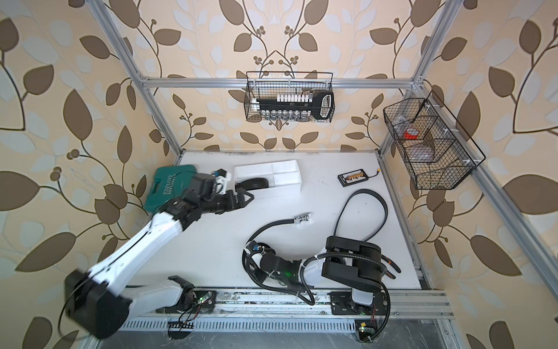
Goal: Place the belts into the storage roll
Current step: Roll the belt at the center of the board.
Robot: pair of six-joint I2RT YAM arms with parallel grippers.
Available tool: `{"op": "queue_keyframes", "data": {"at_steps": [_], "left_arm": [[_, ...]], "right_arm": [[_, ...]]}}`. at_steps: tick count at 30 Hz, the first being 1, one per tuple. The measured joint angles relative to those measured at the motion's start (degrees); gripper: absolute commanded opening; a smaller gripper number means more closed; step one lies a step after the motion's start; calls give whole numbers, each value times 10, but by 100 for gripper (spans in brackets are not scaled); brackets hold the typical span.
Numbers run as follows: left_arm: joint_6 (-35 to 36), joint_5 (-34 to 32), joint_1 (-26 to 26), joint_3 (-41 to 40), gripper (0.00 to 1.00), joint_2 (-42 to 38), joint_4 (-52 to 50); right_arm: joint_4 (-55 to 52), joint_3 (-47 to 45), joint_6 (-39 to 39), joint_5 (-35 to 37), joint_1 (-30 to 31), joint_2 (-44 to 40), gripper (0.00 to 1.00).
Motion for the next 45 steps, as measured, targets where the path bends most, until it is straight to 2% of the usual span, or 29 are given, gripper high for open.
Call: {"op": "queue_keyframes", "data": {"at_steps": [3, 9, 12, 17, 24, 30, 34, 38, 45], "left_arm": [[-26, -15, 5, -71, 99, -111, -33], [-104, 10, 4, -285, 95, -212, -78], [-138, 38, 4, -343, 91, -226, -74], [-171, 94, 4, -392, 90, -203, 1], [-178, 162, -5, -403, 90, -110, 122], [-146, 188, -23, -387, 74, -28, 167], [-128, 184, -60, -361, 70, 29, 176], [-118, 150, -98, -333, 55, 67, 167], [-94, 91, -120, -296, 32, 100, 113]], "right_arm": [[0, 0, 0, 0, 0, 0, 0], [0, 0, 0, 0, 0, 0, 0], [0, 0, 1, 0, 0, 0, 0], [0, 0, 2, 0, 0, 0, 0], [-14, 11, 4, -3, 1, 7, 0], [-21, 14, 4, -4, 1, 7, 0], [-26, 17, 3, -5, 0, 7, 0], [-36, 21, -1, -10, 0, 7, 0], [-54, 22, -7, -21, 0, 0, 0]]}}
